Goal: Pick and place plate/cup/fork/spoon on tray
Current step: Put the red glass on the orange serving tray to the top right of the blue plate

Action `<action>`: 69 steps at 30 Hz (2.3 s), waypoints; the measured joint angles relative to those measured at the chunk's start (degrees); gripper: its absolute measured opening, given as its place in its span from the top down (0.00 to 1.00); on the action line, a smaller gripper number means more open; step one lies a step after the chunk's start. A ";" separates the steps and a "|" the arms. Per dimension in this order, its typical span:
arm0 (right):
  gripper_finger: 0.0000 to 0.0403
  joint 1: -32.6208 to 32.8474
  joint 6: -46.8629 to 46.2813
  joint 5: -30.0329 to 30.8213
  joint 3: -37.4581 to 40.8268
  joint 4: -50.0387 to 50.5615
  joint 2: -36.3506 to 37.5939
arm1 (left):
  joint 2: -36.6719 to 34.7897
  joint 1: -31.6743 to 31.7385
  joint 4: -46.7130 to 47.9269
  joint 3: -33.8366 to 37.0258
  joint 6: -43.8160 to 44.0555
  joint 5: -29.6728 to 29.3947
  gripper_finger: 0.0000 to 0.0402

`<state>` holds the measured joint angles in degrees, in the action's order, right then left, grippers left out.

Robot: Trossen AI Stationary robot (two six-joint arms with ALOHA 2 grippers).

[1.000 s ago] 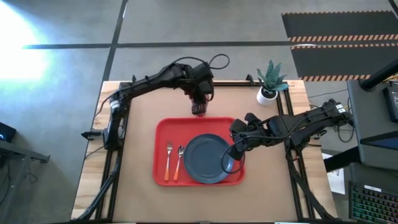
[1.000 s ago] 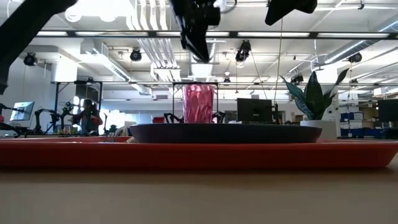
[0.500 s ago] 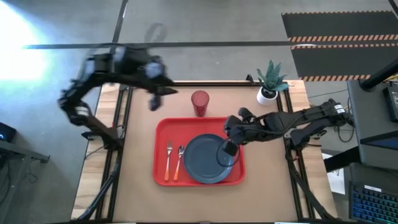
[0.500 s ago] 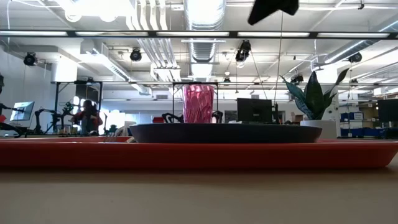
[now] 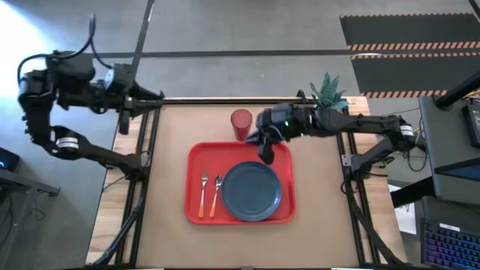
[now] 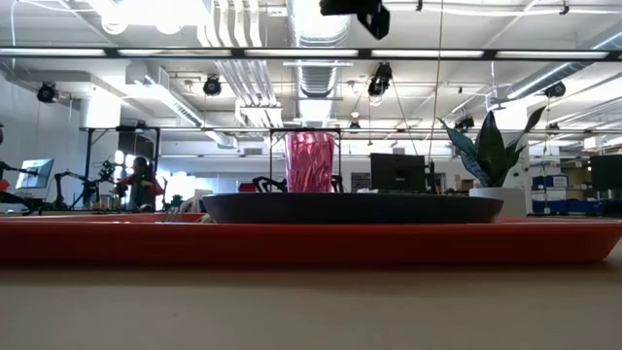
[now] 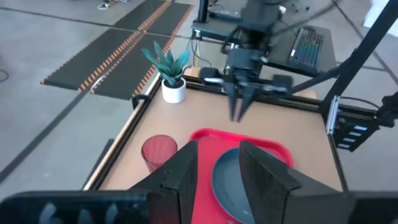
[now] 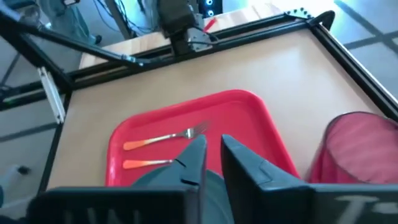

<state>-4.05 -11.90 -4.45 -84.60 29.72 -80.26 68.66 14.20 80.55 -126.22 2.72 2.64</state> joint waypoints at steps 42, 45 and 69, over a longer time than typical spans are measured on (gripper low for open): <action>0.62 -17.26 20.46 -7.17 -49.85 49.76 -38.46 | -1.57 0.04 8.79 0.12 1.40 -0.07 0.75; 0.62 -17.48 20.50 -8.19 -49.84 49.78 -38.92 | -1.57 0.04 8.79 0.12 1.40 -0.07 0.75; 0.62 -19.24 22.72 -13.64 -49.74 49.28 -43.80 | -1.92 0.04 8.90 0.12 1.40 -0.05 0.75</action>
<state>-23.29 10.82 -18.10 -134.34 79.00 -124.06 66.74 14.24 89.45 -126.10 4.12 2.59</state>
